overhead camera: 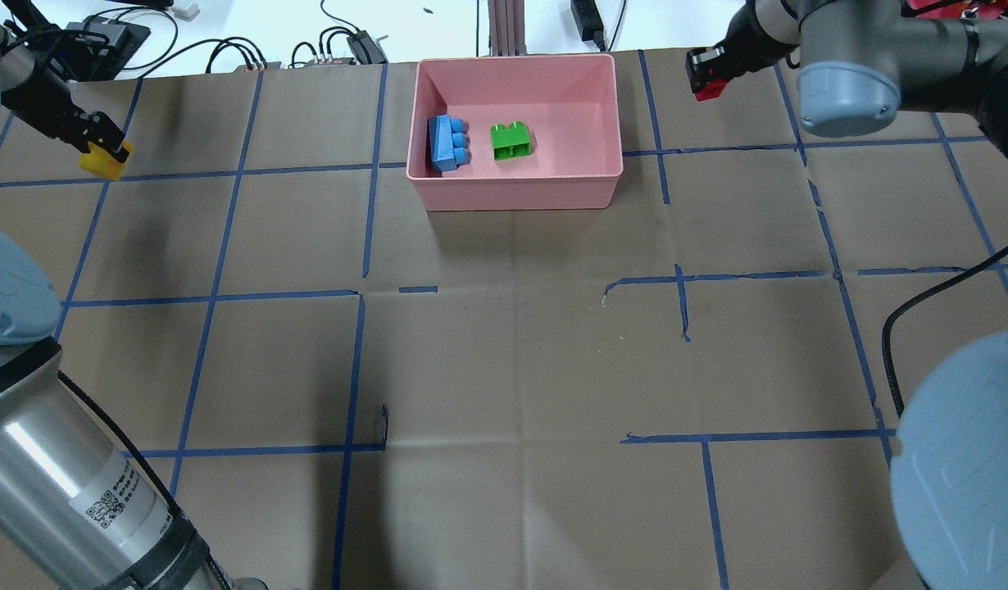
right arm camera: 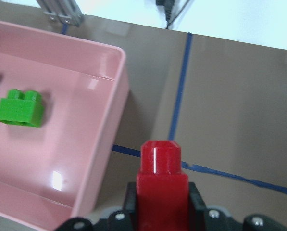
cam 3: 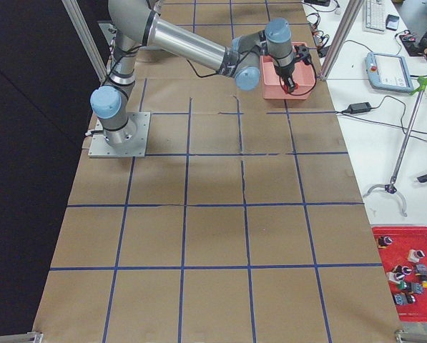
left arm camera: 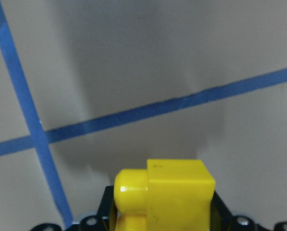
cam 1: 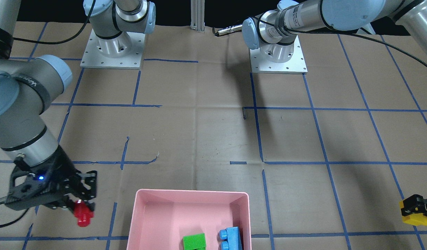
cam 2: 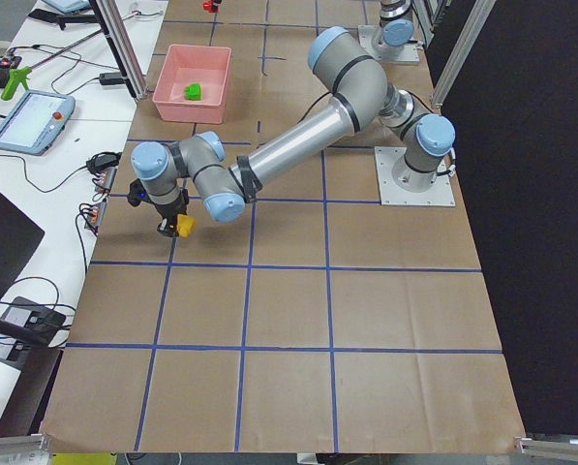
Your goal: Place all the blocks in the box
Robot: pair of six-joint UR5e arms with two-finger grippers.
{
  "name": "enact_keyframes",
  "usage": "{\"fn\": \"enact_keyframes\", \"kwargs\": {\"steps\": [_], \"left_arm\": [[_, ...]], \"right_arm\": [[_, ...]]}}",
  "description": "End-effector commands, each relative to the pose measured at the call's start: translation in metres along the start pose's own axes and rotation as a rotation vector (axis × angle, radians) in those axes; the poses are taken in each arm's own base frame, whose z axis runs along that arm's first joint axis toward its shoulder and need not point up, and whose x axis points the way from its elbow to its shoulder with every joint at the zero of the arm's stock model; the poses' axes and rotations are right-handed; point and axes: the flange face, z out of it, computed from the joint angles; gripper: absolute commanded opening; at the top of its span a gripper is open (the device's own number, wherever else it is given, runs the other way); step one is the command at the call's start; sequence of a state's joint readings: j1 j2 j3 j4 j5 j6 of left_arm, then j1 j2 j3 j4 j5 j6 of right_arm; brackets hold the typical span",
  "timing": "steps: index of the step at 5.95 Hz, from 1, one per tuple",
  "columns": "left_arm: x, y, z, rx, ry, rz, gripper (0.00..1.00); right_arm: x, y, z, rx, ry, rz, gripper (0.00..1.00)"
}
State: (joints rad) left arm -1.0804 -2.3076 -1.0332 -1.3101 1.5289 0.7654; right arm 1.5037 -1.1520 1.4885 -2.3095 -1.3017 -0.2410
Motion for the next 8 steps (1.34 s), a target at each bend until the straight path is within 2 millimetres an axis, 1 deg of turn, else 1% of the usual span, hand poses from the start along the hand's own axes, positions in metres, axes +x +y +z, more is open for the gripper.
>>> {"fn": "enact_keyframes", "kwargs": {"steps": [1, 2, 3, 4, 5, 6, 7, 8], "left_arm": [[0.045, -0.009, -0.075, 0.012, -0.021, -0.009, 0.10], [0.099, -0.029, -0.097, 0.011, -0.032, -0.043, 0.10], [0.166, -0.057, -0.104, 0.021, -0.035, -0.113, 0.10], [0.237, -0.082, -0.099, 0.028, -0.009, -0.223, 0.10], [0.304, -0.100, -0.096, 0.038, -0.002, -0.281, 0.10], [0.363, -0.114, -0.100, 0.055, 0.011, -0.351, 0.10], [0.414, -0.136, -0.086, 0.061, 0.020, -0.382, 0.10], [0.459, -0.162, -0.066, 0.076, 0.026, -0.421, 0.10]], "right_arm": [[-0.102, -0.006, 0.020, -0.012, -0.184, 0.150, 0.07], [-0.115, -0.011, 0.046, 0.037, -0.189, 0.117, 0.07], [-0.113, -0.011, 0.067, 0.036, -0.192, 0.113, 0.28], [-0.111, -0.027, 0.060, 0.109, -0.172, 0.087, 0.98], [-0.110, -0.036, 0.061, 0.143, -0.168, 0.071, 1.00], [-0.109, -0.033, 0.066, 0.135, -0.169, 0.073, 1.00], [-0.108, -0.031, 0.068, 0.130, -0.168, 0.073, 1.00], [-0.099, -0.024, 0.070, 0.112, -0.155, 0.071, 1.00]]}}
